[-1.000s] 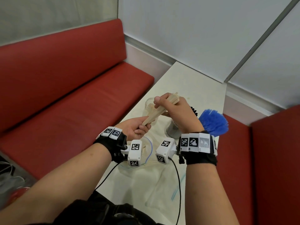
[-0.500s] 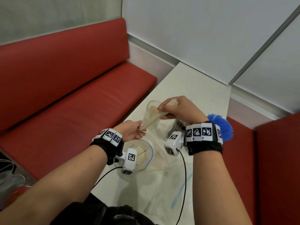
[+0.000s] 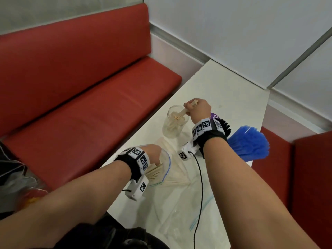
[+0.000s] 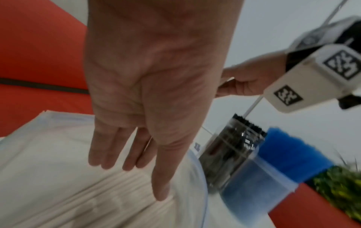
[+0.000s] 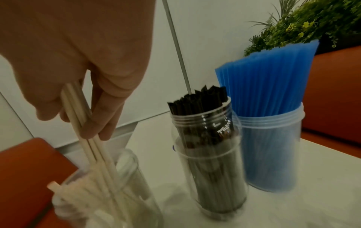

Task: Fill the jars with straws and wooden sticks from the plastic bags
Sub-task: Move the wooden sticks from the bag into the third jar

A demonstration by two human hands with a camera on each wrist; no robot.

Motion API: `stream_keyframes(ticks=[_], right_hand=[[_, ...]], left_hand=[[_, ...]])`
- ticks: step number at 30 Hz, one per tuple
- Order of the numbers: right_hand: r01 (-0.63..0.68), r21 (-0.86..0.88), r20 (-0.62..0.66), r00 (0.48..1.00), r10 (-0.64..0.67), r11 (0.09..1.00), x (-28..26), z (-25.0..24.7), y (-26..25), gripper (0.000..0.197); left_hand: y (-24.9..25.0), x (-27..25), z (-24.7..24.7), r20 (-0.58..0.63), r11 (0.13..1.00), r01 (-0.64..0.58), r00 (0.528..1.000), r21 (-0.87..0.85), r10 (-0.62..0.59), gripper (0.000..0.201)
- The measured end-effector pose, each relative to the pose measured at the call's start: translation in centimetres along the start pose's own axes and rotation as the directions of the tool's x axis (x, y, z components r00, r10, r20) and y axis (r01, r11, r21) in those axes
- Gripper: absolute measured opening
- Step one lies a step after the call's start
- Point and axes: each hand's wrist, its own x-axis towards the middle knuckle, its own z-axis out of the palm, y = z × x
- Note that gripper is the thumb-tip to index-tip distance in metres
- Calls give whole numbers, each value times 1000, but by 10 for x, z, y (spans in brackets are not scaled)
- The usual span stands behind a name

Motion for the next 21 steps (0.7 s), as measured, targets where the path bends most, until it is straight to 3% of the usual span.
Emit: stream_keyframes(ticks=[5,7,14,17,21], right_hand=[[-54,-70,112,992,62,996,-7,10,21,58],[-39,-81,145,988,51,996,-11,9,25,65],[103,-48,-9,995,-103,994,-56,12,25,31],[139,-20,172,976,-134,990,-88,24,30,28],[211,-99,522,843,-130,972,-124,45,45,30]], left_hand=[[-7,12,34,-95,988,65,994,141,-52,51],[-9,12,43,-98,979,102,991,175,-86,50],[-13,6,61,-119,968,117,989,224,-92,30],[-11,-1,58,-108,954,112,991,279,-85,32],[-5,-11,44,-95,919,131,990,372,-103,34]])
